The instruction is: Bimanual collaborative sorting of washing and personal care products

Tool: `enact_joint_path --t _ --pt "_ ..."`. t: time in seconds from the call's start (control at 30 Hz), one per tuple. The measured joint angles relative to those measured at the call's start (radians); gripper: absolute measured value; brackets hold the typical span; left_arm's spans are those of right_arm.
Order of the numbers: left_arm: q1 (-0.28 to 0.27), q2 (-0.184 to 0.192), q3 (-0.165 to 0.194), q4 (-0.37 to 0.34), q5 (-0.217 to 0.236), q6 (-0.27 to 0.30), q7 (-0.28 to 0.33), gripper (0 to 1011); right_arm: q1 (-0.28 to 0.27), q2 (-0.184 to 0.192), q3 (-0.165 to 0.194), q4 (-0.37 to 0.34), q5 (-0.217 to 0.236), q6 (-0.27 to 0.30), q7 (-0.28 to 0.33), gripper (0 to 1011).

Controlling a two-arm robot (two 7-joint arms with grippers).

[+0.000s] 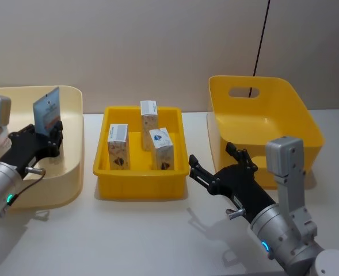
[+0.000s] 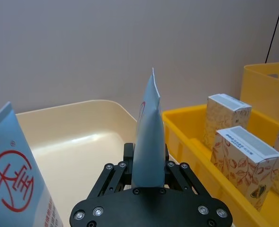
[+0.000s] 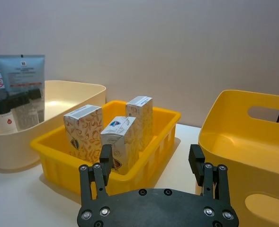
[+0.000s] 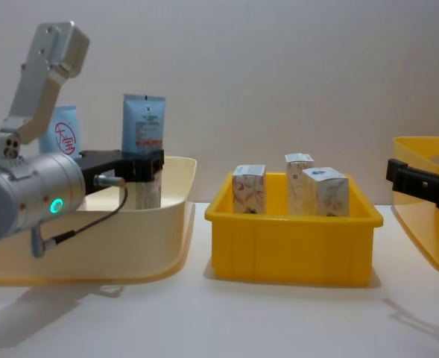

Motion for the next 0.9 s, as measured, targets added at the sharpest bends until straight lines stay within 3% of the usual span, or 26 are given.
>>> enact_joint_path --t 0.47,0.9 --pt "0.01 0.043 -0.053 -0.059 -0.053 -0.088 -0.106 292 0.0 0.0 0.0 0.0 0.0 0.0 0.0 1001" --pt "0.021 0.081 -0.081 -0.122 -0.161 -0.126 -0.27 292 0.0 0.0 0.0 0.0 0.0 0.0 0.0 1001"
